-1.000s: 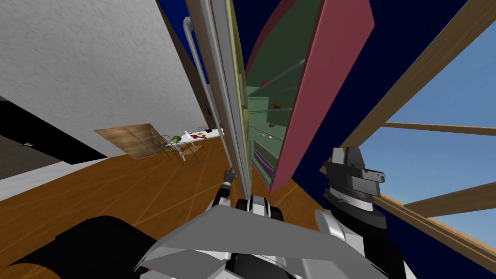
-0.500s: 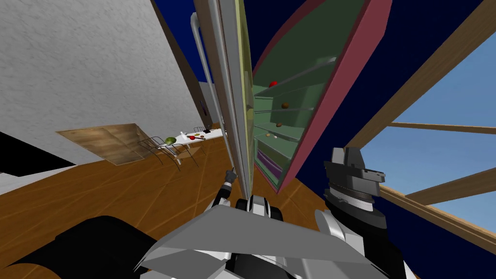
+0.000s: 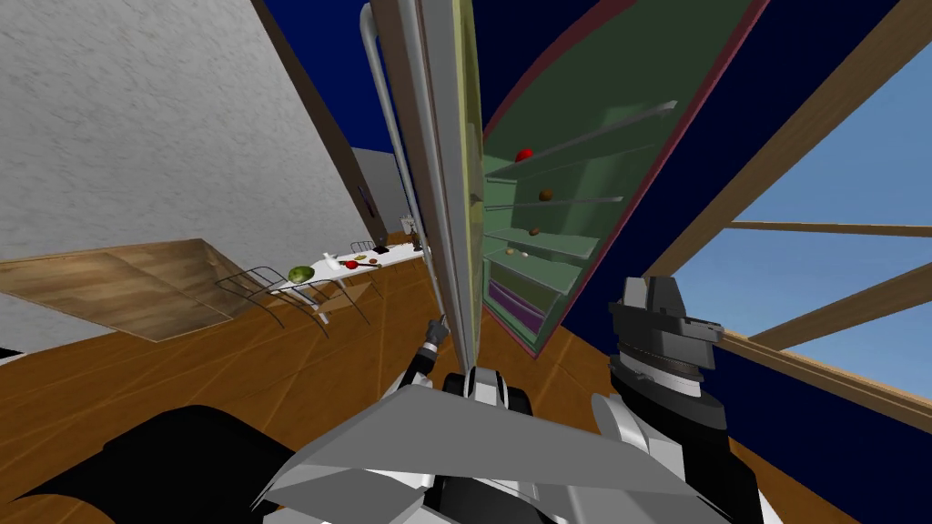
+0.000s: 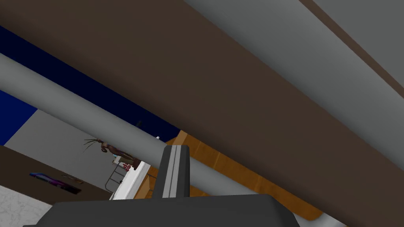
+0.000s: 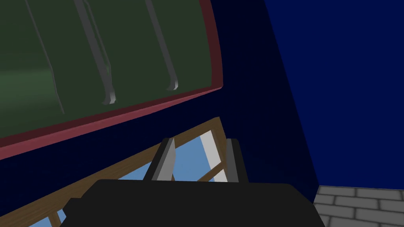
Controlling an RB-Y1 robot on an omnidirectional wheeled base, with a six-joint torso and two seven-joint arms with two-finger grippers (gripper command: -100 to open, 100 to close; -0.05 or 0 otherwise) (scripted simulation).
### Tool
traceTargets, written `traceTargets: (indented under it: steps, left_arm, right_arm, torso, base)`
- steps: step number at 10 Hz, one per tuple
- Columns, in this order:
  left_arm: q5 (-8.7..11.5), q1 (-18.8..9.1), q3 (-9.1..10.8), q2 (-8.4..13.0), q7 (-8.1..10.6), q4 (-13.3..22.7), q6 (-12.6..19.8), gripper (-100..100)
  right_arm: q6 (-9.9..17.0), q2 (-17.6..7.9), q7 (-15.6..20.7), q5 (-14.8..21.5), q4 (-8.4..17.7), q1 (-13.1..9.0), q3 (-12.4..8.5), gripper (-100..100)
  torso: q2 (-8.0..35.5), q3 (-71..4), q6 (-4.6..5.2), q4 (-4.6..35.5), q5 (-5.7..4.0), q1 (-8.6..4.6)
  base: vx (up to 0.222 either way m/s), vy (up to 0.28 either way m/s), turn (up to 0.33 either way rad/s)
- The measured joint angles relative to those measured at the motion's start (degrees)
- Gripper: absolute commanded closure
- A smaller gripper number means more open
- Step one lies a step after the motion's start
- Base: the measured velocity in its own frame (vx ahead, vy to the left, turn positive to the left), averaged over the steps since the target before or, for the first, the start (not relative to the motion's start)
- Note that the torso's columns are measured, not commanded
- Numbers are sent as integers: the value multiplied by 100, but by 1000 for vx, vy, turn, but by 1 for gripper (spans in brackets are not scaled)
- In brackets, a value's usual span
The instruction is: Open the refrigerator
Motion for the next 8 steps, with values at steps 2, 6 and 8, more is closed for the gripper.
traceTargets:
  steps: [2, 6, 8]
  left_arm:
    - [-7, -13, -40, 49, 44, -25, -12, -100]
    - [-9, 18, -134, 78, 111, 26, -136, -100]
    - [-7, 41, -135, 87, 117, 21, -120, 100]
  right_arm:
    - [-1, 3, 0, 0, -1, 1, 2, 0]
    - [-1, 4, 0, 0, -1, 2, 3, 0]
    - [-1, 5, 0, 1, -1, 1, 3, 0]
  torso:
    - [-9, -7, -10, -13, -19, -77]
    - [-31, -16, -5, -15, -8, -35]
    - [-21, -12, 0, -12, 3, -2]
  base:
    - [14, 147, -42]
    - [22, 91, -31]
    - [-58, 36, -156]
